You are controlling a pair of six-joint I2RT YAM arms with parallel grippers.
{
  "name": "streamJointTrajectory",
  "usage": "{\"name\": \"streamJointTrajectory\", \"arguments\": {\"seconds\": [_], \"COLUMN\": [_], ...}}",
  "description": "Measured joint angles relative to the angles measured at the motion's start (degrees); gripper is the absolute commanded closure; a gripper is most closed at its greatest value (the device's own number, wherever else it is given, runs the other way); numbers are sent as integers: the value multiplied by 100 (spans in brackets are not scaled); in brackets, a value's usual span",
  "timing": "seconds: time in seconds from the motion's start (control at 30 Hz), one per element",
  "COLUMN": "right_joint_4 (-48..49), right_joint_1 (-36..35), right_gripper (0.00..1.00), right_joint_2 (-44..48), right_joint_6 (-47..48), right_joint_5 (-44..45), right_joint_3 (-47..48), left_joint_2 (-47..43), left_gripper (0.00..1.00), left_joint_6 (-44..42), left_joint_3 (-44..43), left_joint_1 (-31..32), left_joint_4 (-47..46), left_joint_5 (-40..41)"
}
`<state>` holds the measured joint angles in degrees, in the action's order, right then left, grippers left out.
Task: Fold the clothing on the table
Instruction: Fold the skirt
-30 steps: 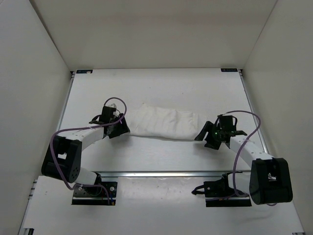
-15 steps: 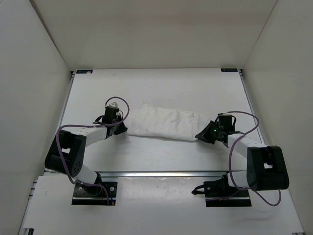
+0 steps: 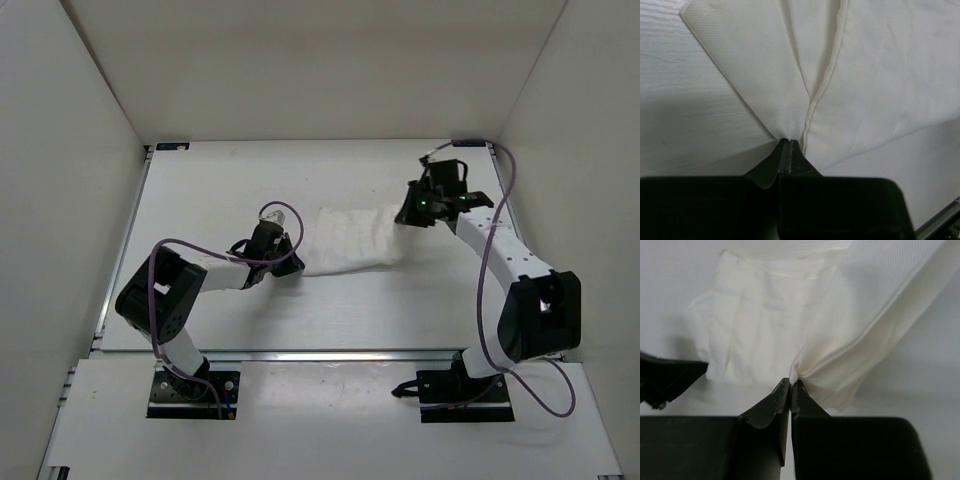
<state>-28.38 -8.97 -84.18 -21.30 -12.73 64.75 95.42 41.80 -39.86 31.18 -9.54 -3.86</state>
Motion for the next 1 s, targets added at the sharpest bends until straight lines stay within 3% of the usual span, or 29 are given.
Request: {"name": "streamJointTrajectory", "arguments": {"seconds": [0.33, 0.67, 0.7, 0.73, 0.77, 0.8, 0.83, 1.0], "right_joint_4": [391, 531, 535, 509, 487, 472, 448, 310], "right_joint_1": [-2374, -3139, -3152, -3161, -3163, -3167, -3174, -3281], "right_gripper": [100, 100, 99, 91, 87, 76, 67, 52], "right_joint_2": [-1023, -2828, -2938, -3062, -3174, -3257, -3305, -2900], "right_joint_6": [-179, -463, -476, -483, -498, -496, -476, -350], "right_joint_5": [-160, -431, -485, -555, -612, -654, -697, -743], "right_joint_3": [745, 1578, 1624, 1694, 1768, 1843, 1908, 2052], "left_joint_2": [164, 116, 90, 63, 22, -28, -114, -918], "left_gripper": [100, 100, 95, 88, 71, 66, 64, 49], "left_joint_6": [286, 378, 380, 378, 376, 376, 437, 450], "left_joint_3": [20, 280, 308, 350, 409, 472, 540, 1095], "left_joint_1": [-48, -201, -229, -264, -304, -345, -402, -739], "left_joint_4": [-354, -717, -723, -737, -752, -761, -782, -407], "left_joint_5": [-247, -400, -422, -455, -496, -535, -632, -850]}}
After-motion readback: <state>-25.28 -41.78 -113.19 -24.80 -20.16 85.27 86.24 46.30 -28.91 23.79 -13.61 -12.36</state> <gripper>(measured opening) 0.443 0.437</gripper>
